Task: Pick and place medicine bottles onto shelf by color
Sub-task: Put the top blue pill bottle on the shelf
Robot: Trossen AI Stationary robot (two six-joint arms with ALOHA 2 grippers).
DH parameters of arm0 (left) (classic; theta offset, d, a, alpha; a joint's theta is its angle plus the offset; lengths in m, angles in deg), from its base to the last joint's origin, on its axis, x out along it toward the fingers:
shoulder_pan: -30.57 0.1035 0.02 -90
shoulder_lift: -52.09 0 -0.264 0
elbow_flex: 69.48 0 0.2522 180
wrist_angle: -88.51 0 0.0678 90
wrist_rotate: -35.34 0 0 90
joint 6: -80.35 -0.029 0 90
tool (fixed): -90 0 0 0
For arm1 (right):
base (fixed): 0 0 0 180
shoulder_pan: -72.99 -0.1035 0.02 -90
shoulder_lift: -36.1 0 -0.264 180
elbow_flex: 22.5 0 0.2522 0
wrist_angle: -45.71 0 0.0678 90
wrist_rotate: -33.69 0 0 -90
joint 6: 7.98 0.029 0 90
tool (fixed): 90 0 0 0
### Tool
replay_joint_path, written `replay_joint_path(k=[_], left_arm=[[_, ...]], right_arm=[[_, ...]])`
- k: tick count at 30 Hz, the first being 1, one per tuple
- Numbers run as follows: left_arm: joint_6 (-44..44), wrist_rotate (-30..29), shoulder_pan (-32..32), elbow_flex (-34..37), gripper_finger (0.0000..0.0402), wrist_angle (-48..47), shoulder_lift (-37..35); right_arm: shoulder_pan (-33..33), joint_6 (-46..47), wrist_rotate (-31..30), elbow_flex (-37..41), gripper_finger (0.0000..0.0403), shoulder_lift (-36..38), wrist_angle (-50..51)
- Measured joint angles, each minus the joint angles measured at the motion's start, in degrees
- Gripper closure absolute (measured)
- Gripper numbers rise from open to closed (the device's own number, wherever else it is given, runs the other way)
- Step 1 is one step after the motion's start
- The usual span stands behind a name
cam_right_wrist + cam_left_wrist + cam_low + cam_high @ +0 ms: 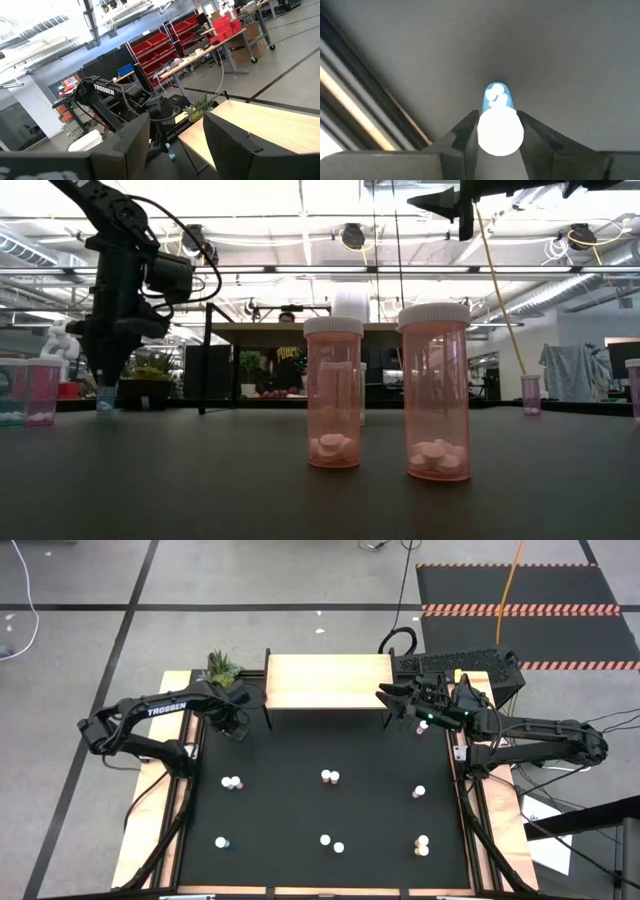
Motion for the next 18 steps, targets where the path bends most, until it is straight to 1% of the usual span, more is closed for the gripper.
replay_joint_path(k=[2,4,8,11,14,18], left_arm=[[0.0,0.2,0.0,-1.3,0.0268,-2.6,-0.4],[-0.2,0.2,0.0,-3.3,0.0265,-6.2,-0.8],[-1.1,0.0,0.0,-9.4,0.028,-13.5,-2.0],[-1.9,0.0,0.0,-16.1,0.0287,-18.8,-2.3],[-3.3,-0.4,0.0,-24.0,0.0286,-22.6,-2.2],[-3.8,-0.5,0.0,-35.1,0.028,-23.4,-1.5]], right_arm=[[0.0,0.2,0.0,0.0,0.0222,0.0,0.0],[0.0,0.2,0.0,0.0,0.0222,0.0,0.0],[0.0,0.1,0.0,0.0,0.0222,0.0,0.0],[0.0,-0.5,0.0,0.0,0.0222,0.0,0.0],[0.0,-1.0,0.0,0.0,0.0222,0.0,0.0],[0.0,-2.0,0.0,0.0,0.0222,0.0,0.0]])
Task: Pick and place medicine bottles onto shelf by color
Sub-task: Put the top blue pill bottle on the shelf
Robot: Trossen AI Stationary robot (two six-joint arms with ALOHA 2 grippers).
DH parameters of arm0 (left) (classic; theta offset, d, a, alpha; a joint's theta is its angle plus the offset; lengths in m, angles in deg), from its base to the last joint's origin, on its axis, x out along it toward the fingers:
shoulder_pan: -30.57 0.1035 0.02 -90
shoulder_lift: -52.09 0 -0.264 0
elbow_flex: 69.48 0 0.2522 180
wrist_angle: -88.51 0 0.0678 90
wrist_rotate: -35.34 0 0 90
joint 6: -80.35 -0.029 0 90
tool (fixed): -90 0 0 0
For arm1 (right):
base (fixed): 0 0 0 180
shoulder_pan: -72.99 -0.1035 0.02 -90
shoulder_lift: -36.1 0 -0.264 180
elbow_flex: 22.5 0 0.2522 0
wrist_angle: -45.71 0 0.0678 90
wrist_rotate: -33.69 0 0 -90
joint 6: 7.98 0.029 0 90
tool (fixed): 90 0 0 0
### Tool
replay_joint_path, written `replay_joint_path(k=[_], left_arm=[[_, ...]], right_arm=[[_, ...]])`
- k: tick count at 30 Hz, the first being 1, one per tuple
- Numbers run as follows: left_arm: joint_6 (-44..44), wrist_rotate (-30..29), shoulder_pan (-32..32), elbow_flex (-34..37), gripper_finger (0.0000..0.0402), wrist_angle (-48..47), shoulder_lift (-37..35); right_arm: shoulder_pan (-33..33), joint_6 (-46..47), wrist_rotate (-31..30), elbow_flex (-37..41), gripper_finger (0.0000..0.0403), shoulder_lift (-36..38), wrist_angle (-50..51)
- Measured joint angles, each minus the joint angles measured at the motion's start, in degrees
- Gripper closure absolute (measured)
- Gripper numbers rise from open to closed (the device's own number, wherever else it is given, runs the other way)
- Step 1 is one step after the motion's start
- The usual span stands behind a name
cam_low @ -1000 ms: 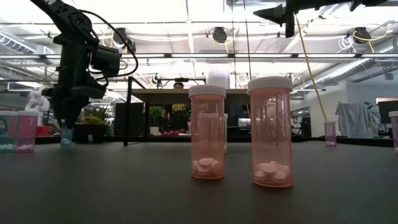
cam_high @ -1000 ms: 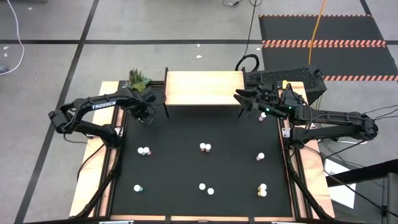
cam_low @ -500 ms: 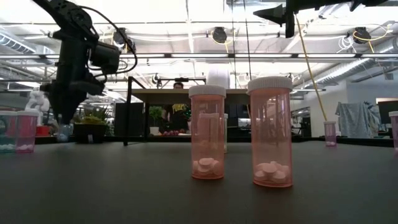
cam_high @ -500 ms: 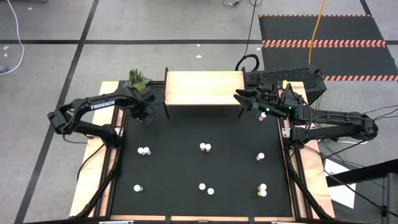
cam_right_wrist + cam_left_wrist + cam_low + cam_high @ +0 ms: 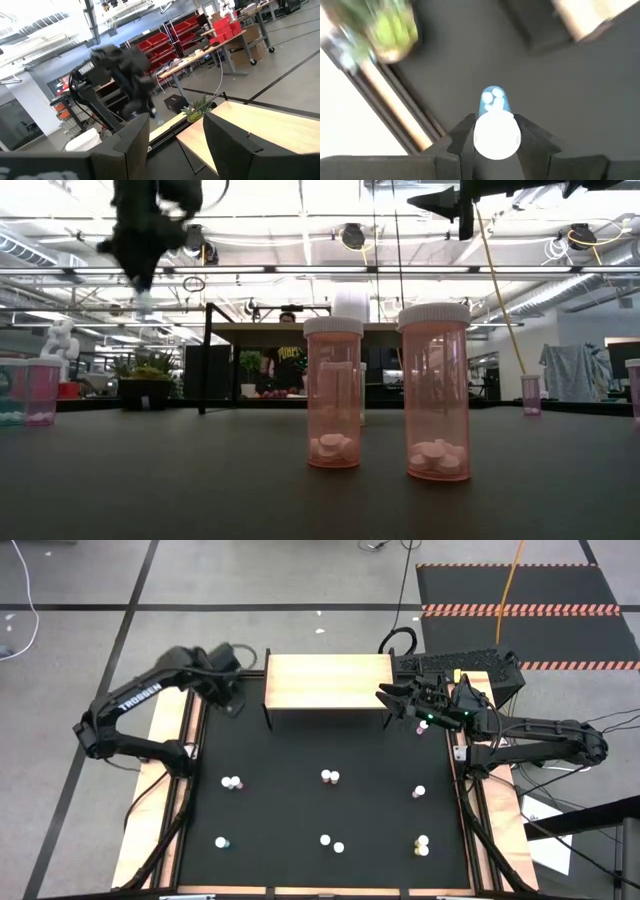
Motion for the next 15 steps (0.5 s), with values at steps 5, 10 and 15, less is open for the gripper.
replay_joint_path(k=[5,10,15], left_arm=[[-2.4,-0.3,0.0,-15.3,0.0286,-2.6,6.9],[-7.1,-0.5,0.0,-31.4,0.0286,-6.4,19.6],[-11.6,-0.9,1.4,-47.2,0.0284,-8.1,32.6]], right_arm=[[0.0,-0.7,0.2,0.0,0.0222,0.0,0.0],[0.1,-0.9,2.9,0.0,0.0222,0.1,0.6],[0.1,-0.3,3.0,0.0,0.0222,0.3,4.4]])
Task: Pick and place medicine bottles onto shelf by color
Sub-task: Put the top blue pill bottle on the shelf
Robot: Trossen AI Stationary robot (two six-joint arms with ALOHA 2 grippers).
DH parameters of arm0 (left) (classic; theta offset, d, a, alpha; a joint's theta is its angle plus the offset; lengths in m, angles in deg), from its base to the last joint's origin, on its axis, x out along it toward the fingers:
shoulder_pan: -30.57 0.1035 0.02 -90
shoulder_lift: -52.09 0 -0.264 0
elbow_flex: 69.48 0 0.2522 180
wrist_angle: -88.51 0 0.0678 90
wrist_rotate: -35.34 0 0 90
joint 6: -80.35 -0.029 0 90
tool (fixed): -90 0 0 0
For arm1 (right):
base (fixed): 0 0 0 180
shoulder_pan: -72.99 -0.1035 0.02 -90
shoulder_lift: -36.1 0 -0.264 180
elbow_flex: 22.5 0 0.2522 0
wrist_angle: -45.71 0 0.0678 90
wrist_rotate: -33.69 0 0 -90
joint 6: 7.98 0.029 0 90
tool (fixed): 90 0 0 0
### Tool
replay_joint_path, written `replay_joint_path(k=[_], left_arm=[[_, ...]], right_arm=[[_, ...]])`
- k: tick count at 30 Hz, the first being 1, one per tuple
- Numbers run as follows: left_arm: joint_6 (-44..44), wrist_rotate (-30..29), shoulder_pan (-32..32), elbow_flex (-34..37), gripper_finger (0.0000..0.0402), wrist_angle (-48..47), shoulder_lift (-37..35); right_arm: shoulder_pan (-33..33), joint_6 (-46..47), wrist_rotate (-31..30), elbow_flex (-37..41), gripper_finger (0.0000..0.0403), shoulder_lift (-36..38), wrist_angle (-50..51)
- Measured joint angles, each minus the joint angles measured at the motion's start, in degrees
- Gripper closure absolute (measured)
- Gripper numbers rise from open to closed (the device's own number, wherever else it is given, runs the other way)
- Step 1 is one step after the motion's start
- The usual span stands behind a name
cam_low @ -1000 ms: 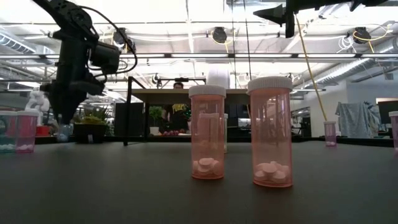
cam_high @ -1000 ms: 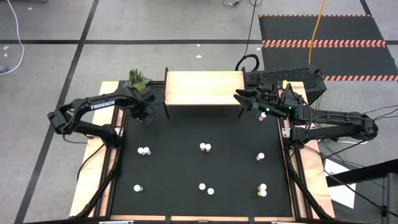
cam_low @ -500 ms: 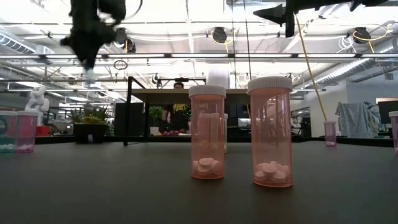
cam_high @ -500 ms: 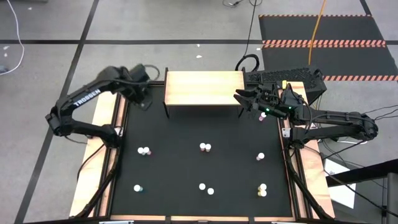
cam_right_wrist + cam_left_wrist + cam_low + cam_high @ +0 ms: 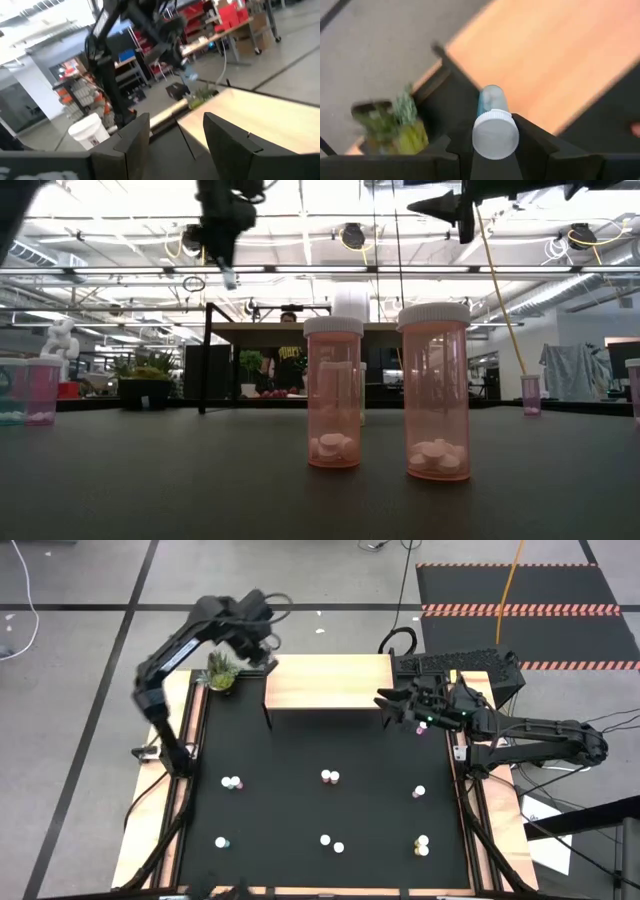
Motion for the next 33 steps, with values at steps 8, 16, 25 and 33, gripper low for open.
replay_joint_path(k=[8,16,25,33], left_arm=[[-2.9,0.0,2.3,-10.9,0.0283,-0.1,13.0],[-4.7,-0.2,2.3,-10.3,0.0282,-0.1,16.4],[-6.4,-1.8,2.7,-10.3,0.0282,1.3,16.6],[-6.2,-1.6,2.7,-10.3,0.0282,0.8,18.3]], right_arm=[[0.0,0.6,0.0,0.0,0.0222,0.0,6.1],[0.0,1.4,-0.1,0.0,0.0222,0.0,8.6],[0.0,1.4,-0.2,0.0,0.0222,0.0,8.5],[0.0,2.4,-0.1,0.0,0.0222,0.0,8.5]])
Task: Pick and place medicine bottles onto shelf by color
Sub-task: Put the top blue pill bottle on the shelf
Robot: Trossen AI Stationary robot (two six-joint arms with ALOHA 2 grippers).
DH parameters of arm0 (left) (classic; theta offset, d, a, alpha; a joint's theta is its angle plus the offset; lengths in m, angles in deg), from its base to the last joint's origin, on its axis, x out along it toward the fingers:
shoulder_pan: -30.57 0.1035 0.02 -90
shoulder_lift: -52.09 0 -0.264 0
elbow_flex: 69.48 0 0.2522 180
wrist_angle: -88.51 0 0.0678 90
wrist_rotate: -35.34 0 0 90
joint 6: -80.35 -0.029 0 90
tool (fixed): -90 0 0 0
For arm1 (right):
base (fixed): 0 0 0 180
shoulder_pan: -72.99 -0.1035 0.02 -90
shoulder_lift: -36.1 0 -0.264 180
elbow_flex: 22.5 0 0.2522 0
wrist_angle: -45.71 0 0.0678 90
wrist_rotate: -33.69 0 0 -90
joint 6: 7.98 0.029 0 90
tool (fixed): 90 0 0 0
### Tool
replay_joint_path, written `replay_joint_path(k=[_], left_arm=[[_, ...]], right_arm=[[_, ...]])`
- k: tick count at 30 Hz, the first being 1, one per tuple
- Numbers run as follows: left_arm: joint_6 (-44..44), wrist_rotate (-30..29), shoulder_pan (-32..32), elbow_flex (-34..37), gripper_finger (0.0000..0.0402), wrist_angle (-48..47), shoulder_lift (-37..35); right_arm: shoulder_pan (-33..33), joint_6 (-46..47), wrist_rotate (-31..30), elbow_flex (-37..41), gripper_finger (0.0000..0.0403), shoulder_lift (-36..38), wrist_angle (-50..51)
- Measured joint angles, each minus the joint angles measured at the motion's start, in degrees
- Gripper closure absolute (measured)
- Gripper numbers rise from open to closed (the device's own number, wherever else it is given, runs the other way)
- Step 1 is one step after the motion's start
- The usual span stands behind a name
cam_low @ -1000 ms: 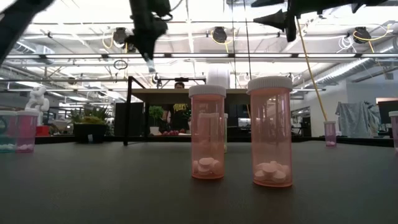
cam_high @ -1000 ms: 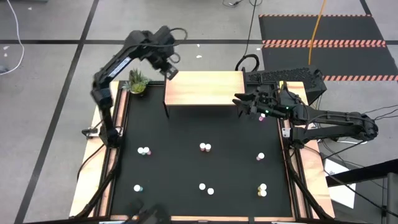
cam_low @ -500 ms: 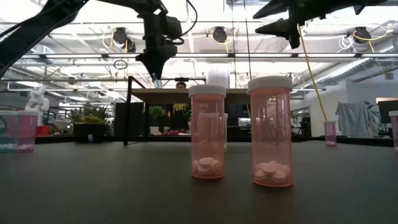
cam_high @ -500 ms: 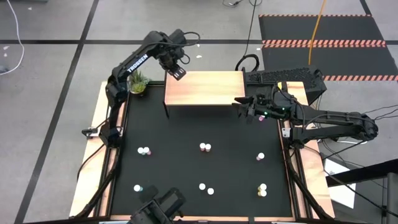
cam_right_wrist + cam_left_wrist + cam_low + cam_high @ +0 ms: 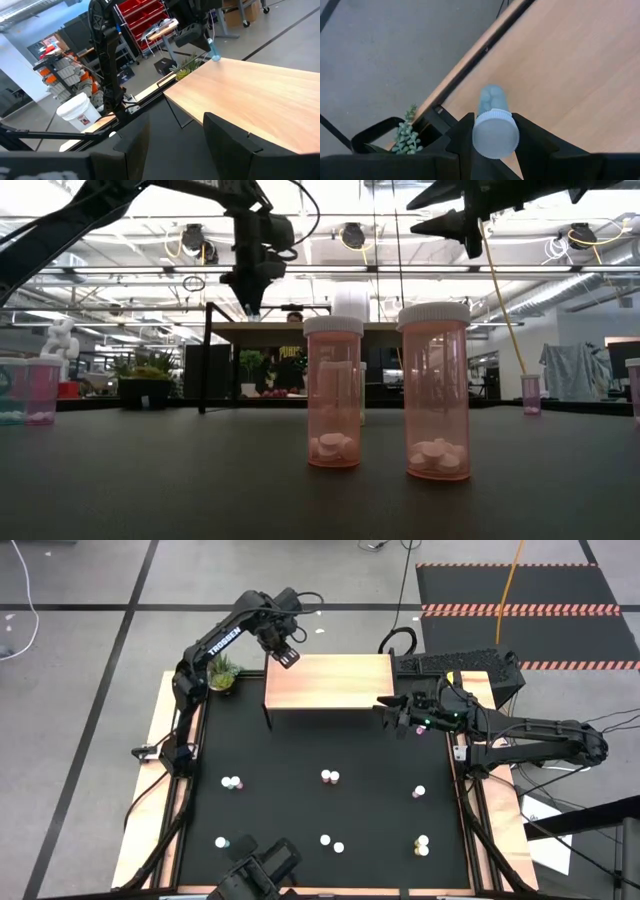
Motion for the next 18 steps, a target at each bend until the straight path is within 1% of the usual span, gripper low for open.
replay_joint_path(k=[18], left_arm=[[-0.1,0.3,-0.4,0.0,0.0282,0.7,0.3]], right_arm=[[-0.1,0.8,0.1,0.0,0.0222,0.0,0.0]])
